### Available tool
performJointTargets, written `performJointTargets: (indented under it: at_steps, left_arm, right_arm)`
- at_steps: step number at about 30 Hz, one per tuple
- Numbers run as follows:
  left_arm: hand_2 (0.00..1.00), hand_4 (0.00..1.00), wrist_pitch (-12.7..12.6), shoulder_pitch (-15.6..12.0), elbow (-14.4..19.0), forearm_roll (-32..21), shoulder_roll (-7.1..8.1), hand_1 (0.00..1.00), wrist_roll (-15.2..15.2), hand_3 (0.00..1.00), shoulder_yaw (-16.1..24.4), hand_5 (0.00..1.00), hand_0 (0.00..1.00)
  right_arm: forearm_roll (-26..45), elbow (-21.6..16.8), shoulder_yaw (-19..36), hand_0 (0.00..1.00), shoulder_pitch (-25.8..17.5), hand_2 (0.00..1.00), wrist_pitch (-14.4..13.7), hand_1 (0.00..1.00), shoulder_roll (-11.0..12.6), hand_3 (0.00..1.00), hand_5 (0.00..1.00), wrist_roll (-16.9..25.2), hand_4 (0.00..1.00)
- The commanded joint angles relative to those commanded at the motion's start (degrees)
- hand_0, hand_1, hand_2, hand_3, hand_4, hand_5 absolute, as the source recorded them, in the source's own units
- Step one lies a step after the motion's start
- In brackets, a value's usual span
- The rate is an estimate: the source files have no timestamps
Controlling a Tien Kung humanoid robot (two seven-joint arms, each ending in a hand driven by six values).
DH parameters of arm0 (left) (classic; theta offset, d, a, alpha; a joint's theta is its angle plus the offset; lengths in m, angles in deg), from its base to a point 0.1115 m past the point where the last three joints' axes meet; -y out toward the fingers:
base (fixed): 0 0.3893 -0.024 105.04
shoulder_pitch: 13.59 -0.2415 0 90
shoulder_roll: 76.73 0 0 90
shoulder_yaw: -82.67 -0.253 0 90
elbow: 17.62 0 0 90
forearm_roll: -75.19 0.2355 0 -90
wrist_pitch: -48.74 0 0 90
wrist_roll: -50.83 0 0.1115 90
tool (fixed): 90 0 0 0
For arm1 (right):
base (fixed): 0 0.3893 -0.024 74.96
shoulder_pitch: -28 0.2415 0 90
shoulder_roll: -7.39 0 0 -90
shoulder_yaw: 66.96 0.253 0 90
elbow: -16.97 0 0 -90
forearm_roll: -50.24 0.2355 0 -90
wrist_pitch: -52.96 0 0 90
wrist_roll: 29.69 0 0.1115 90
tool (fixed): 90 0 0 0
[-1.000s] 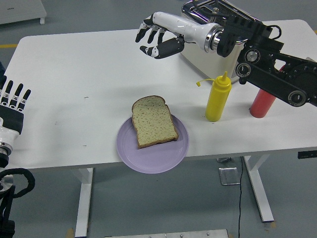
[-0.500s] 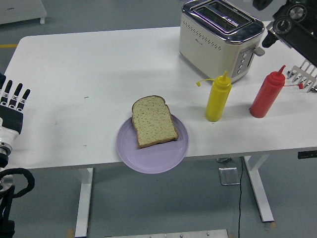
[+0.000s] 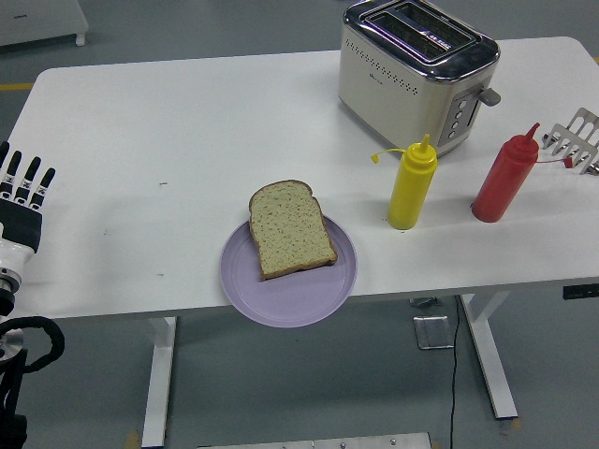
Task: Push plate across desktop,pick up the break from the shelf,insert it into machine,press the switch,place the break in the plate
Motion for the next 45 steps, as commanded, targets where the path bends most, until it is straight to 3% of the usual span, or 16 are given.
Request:
performJointTargets:
  at_steps: [5, 15, 27, 45]
  left_arm:
    - [0.976, 0.645, 0.01, -0.08, -0.02, 0.07, -0.03, 0.891, 0.02, 0.832, 0.15, 0.998, 0.847]
    - [0.976, 0.644, 0.09, 0.16, -0.03, 0.03, -0.25, 0.891, 0.10, 0.830, 0.02, 0.998, 0.849]
    - [0.976, 0.644, 0.10, 0.07, 0.06, 0.08, -0.22, 0.891, 0.07, 0.828, 0.32, 0.998, 0.848]
    - [0.974, 0.643, 0.22, 0.36, 0.15, 0.03, -0.18, 0.891, 0.08, 0.827, 0.15, 0.998, 0.848]
  right_arm:
    - [9.14, 1.07, 2.47, 0.722, -4.16, 0.729, 0.00, 0.735, 1.51, 0.739, 0.320, -0.12, 0.453]
    - [21.77, 2.54, 4.16, 0.727, -8.68, 0.729, 4.37, 0.734, 2.36, 0.737, 0.338, 2.05, 0.469]
    - [23.11, 5.48, 5.33, 0.729, -10.03, 0.731, 6.42, 0.733, 2.10, 0.734, 0.362, 2.49, 0.445]
    - [23.50, 7.38, 5.43, 0.731, -9.64, 0.728, 6.69, 0.734, 1.13, 0.722, 0.360, 2.31, 0.441]
